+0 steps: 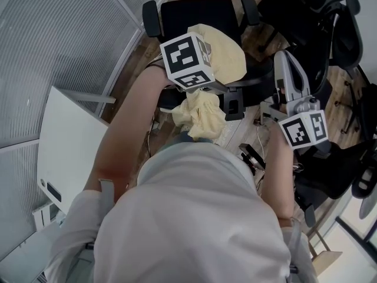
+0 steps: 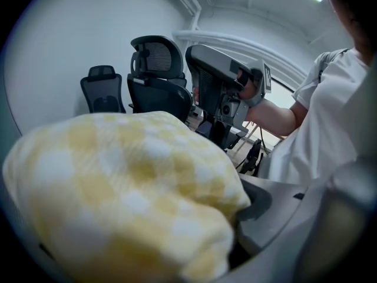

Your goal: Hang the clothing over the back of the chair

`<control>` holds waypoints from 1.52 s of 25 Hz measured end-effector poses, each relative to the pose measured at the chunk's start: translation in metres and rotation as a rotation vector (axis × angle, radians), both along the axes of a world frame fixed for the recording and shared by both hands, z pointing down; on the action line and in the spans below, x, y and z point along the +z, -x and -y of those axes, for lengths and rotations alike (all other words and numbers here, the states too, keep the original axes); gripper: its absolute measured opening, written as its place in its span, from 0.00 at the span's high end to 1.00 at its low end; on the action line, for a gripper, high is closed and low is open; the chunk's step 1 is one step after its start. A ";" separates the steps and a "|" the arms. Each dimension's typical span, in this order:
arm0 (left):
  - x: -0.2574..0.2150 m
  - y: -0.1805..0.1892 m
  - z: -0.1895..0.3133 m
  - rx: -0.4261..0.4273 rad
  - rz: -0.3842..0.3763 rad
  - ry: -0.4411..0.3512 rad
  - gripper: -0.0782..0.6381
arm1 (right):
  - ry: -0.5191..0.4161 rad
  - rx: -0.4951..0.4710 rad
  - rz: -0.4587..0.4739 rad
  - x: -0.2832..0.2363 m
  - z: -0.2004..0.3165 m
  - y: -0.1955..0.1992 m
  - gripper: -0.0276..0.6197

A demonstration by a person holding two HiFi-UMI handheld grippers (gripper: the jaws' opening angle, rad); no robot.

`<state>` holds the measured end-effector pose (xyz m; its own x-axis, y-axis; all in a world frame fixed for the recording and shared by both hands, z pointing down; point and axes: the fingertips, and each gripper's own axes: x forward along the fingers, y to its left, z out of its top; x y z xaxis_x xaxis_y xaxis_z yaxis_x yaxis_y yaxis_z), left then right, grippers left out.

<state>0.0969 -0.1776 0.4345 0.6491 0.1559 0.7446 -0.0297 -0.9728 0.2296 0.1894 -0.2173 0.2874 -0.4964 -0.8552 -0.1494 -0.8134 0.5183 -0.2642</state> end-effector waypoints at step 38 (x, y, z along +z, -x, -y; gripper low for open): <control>0.004 0.008 0.008 0.111 0.162 0.007 0.36 | -0.011 0.024 -0.002 -0.005 -0.004 -0.004 0.92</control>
